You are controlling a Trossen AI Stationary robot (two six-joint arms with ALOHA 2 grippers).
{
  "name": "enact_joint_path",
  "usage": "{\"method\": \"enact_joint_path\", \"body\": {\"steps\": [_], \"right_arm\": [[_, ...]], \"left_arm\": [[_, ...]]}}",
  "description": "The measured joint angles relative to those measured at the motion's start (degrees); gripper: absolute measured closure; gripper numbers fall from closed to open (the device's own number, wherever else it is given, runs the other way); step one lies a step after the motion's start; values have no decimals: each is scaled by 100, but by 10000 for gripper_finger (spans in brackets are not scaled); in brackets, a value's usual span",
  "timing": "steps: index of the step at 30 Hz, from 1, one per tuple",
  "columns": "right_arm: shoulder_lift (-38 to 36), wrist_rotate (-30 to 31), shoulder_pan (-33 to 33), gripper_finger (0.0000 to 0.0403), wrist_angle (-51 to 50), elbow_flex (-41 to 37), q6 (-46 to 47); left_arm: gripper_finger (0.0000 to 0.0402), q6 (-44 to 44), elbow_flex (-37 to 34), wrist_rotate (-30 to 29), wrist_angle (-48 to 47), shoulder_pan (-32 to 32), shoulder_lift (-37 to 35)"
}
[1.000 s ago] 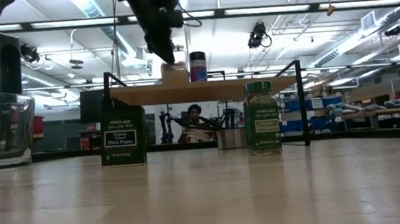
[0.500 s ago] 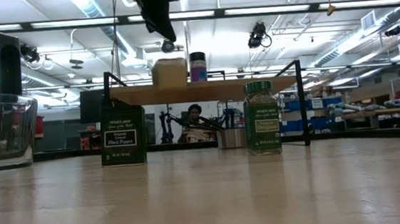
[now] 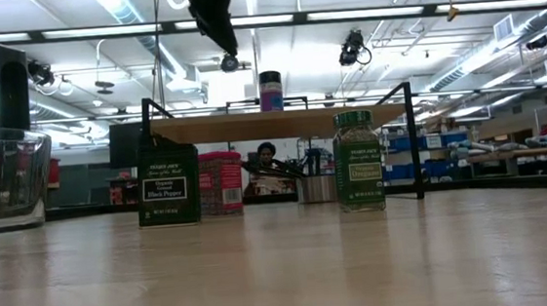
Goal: Shelf spices
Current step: Remove the red seasoning can from the shelf, then remove the black seasoning bottle from the shelf
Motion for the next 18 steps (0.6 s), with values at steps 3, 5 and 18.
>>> {"method": "enact_joint_path", "body": {"steps": [3,5,18], "right_arm": [[0,0,0,95,0,0,0],[0,0,0,95,0,0,0],[0,0,0,95,0,0,-2]], "left_arm": [[169,-63,0,-56,-132,-84,-2],[169,-83,0,-151,-190,-131,-4],[169,287,-379,-373,1980,355,-13]]}}
